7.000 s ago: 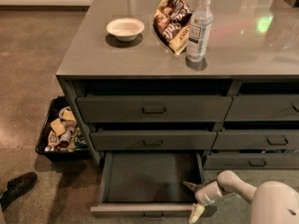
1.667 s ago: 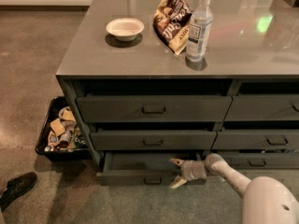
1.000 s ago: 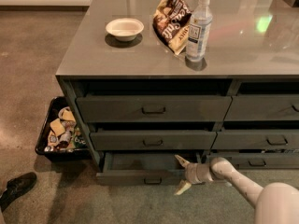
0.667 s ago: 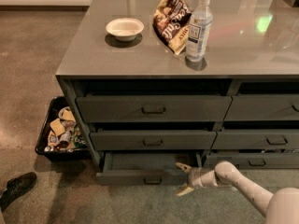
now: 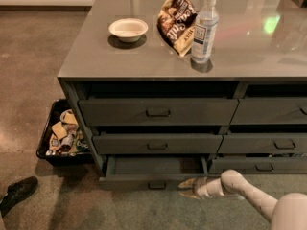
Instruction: Close bottom drawer
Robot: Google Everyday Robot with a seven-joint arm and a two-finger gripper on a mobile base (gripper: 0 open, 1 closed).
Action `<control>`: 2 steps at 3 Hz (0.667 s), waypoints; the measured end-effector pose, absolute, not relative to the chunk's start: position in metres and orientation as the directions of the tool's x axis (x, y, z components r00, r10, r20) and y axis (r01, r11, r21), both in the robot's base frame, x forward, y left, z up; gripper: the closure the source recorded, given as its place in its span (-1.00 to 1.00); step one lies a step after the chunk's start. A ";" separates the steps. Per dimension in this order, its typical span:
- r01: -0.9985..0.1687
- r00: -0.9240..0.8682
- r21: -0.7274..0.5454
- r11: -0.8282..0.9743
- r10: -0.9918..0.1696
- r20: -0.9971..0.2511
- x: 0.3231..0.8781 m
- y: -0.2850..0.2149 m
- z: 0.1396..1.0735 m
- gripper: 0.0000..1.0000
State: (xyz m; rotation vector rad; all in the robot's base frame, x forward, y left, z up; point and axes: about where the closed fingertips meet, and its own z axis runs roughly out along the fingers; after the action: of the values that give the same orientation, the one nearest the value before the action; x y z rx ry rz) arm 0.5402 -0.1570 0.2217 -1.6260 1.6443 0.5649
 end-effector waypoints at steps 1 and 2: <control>-0.979 0.048 -0.163 0.120 -0.648 -0.760 0.555 -0.157 0.203 0.75; -0.979 0.021 -0.148 0.143 -0.646 -0.763 0.574 -0.156 0.189 1.00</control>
Offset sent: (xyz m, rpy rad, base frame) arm 0.0630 -0.0060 -0.0472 0.0058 0.0511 -0.0816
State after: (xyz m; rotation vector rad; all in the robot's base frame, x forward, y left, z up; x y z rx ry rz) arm 0.5745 -0.1562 0.1887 -1.5785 1.7013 0.5851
